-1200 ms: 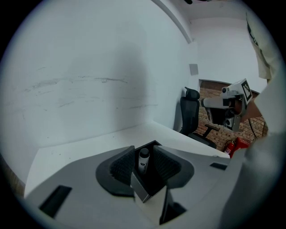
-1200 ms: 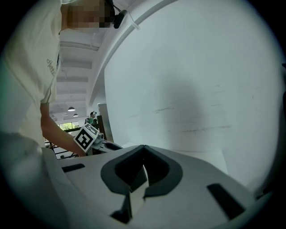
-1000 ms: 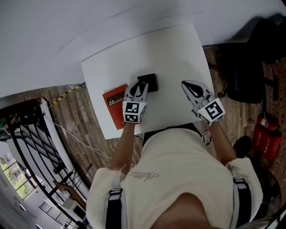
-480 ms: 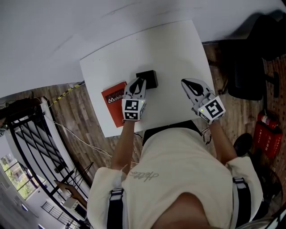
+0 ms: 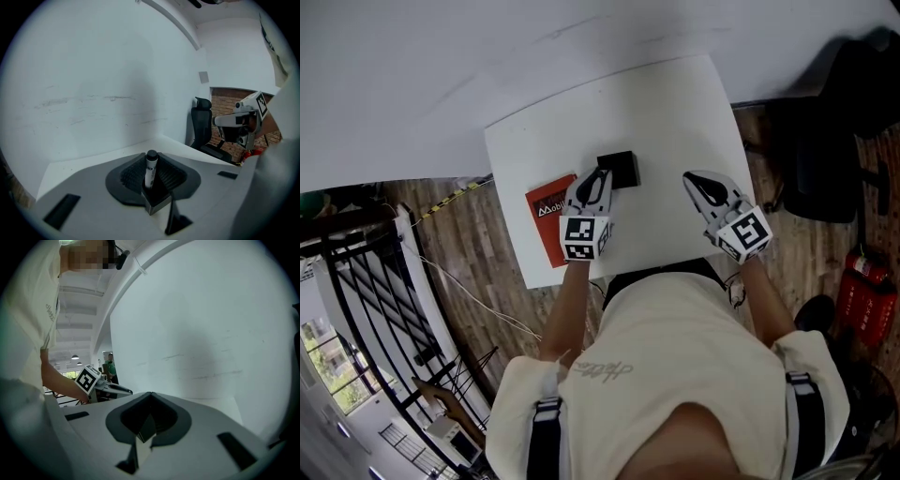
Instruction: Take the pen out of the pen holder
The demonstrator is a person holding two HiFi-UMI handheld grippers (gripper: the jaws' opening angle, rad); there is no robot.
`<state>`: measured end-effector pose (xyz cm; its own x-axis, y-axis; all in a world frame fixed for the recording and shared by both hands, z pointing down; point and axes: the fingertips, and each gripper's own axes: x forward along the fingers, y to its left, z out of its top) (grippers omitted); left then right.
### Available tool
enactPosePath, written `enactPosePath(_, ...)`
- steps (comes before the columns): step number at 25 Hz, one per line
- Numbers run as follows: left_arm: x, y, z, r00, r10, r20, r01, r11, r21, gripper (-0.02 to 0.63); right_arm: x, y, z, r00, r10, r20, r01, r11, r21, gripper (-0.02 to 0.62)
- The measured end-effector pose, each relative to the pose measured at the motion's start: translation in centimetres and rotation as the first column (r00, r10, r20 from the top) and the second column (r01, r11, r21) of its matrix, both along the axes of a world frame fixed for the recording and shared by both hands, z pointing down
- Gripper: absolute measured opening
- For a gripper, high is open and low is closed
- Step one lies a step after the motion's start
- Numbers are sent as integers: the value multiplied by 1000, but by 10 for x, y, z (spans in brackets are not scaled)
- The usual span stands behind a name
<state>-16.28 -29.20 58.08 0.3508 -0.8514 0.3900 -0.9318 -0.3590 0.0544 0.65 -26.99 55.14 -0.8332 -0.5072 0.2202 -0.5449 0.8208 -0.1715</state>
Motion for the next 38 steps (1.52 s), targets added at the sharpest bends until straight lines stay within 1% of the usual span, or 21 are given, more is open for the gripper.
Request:
enactPosePath(3, -2, 4, -12, 1000, -13, 0, 13, 1000, 17, 86, -5, 2, -3, 1000, -6, 13, 6, 1000, 5, 8)
enactPosePath(7, -3, 10, -26, 1000, -11, -1, 11, 999, 43, 86, -11, 2, -7, 1000, -18, 18, 18, 1000, 14, 8)
enactPosePath(12, -6, 16, -46, 1000, -17, -21, 19, 996, 84, 86, -19, 2, -20, 999, -29, 31, 28, 999, 43, 8)
enactPosePath(20, -15, 29, -71, 999, -31, -42, 36, 991, 132, 86, -26, 0, -36, 999, -43, 24, 40, 995, 94, 8)
enactPosePath(27, -27, 38, -79, 998, -48, -39, 54, 986, 157, 86, -31, 2, -48, 998, -53, 17, 50, 991, 127, 8)
enactPosePath(34, -30, 48, -82, 997, -59, -41, 65, 983, 174, 86, -28, 6, -60, 999, -54, 6, 53, 986, 158, 8)
enactPosePath(38, -33, 54, -85, 998, -64, -30, 68, 982, 178, 86, -28, 8, -67, 998, -61, -2, 61, 982, 179, 8)
